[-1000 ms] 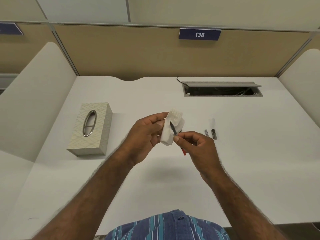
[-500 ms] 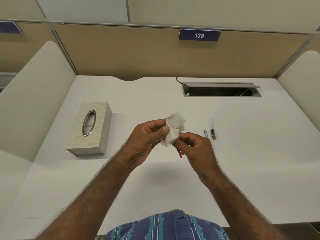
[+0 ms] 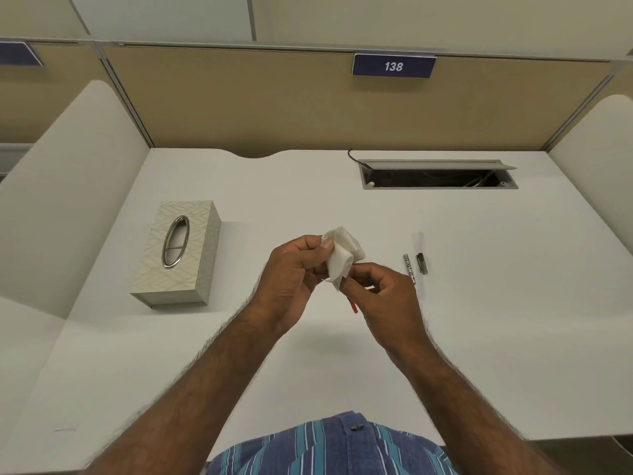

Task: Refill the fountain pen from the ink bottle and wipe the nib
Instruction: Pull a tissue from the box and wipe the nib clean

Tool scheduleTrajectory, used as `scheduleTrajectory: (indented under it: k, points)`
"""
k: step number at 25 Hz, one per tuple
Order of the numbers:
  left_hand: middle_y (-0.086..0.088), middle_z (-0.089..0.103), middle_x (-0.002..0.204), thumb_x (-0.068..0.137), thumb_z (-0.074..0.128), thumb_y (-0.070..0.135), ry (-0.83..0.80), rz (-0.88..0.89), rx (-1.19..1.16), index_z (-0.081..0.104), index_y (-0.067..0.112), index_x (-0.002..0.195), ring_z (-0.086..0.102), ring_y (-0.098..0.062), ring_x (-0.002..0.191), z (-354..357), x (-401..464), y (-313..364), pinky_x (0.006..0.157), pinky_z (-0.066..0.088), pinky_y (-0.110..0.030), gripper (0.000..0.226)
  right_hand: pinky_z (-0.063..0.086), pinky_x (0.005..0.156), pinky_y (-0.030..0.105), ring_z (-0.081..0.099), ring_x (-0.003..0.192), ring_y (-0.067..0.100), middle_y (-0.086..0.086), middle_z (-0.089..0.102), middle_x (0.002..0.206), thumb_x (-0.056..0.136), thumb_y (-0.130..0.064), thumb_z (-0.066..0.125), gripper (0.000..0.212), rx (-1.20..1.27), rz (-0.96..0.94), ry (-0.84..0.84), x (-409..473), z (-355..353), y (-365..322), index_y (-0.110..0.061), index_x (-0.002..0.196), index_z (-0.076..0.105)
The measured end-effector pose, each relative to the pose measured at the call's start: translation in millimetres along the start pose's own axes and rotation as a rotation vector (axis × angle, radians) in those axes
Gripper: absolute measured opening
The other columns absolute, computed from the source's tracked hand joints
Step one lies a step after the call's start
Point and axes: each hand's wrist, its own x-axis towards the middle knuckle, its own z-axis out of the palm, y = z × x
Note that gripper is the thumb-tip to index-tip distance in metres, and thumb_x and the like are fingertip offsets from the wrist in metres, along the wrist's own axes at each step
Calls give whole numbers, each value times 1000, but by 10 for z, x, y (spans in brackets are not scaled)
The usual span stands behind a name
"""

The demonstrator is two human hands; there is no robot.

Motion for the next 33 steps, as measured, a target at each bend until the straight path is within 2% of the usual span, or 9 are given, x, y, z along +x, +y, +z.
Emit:
scheduleTrajectory:
  k: [5, 8, 11, 16, 18, 22, 25, 29, 33]
  points:
    - [-13, 82, 96, 104, 60, 6, 24, -40, -27, 82, 6, 102, 75, -30, 88, -26, 27, 5, 82, 63, -33, 22, 54, 58, 11, 67, 63, 1, -19, 80, 81, 85, -40, 85, 18, 19, -62, -18, -43, -23, -29, -55, 78, 79]
    - [-11, 84, 104, 102, 60, 2, 46, -41, -57, 77, 6, 120, 79, -22, 85, -15, 59, -4, 73, 63, -29, 26, 53, 57, 10, 66, 63, -1, -19, 79, 79, 79, -51, 83, 4, 38, -55, -6, -61, -22, -31, -53, 78, 79]
    - [-12, 81, 113, 101, 62, 1, 81, -3, -41, 78, 9, 125, 79, -16, 82, 6, 78, -18, 71, 61, -23, 30, 53, 58, 9, 66, 67, -1, -23, 78, 78, 85, -42, 87, 12, 32, -38, 2, -55, -30, -3, -46, 78, 78]
    - [-13, 79, 125, 91, 70, 12, 131, 70, 5, 81, 17, 121, 78, -22, 98, 50, 66, -63, 79, 61, -25, 33, 56, 64, 12, 67, 71, 4, -19, 80, 78, 84, -43, 85, 7, 72, 18, -6, -22, -44, 21, -41, 82, 79]
    - [-14, 77, 129, 90, 70, 13, 141, 80, 21, 83, 24, 115, 77, -26, 104, 50, 70, -77, 83, 62, -27, 30, 58, 68, 22, 67, 73, 8, -11, 81, 80, 85, -41, 86, 6, 89, 53, -14, -10, -56, 27, -38, 82, 81]
    - [-11, 80, 123, 89, 70, 14, 150, 80, 32, 86, 29, 107, 77, -21, 96, 55, 90, -117, 78, 60, -25, 29, 55, 70, 39, 67, 77, 23, 6, 82, 82, 74, -47, 83, 15, 179, 111, -20, -4, -93, 38, -35, 82, 86]
    - [-6, 81, 117, 91, 68, 16, 187, 115, 5, 85, 27, 108, 75, -18, 98, 13, 155, -113, 76, 60, -24, 26, 54, 73, 41, 67, 80, 25, 9, 83, 86, 77, -41, 85, 16, 199, 156, -51, -8, -161, 83, -27, 85, 87]
    - [-4, 80, 110, 101, 59, 2, 243, 111, 4, 79, 21, 107, 73, -21, 101, -77, 319, -53, 74, 61, -25, 28, 54, 75, 41, 70, 81, 19, 6, 81, 82, 86, -24, 87, 6, 244, 223, -48, -8, -287, 163, -17, 87, 87]
    - [5, 83, 94, 95, 53, -3, 194, 73, 92, 83, 26, 84, 79, -19, 97, -60, 383, -88, 76, 60, -26, 42, 57, 75, 35, 74, 79, 11, 1, 80, 79, 90, -20, 83, 8, 291, 249, -21, 51, -404, 194, -12, 93, 85]
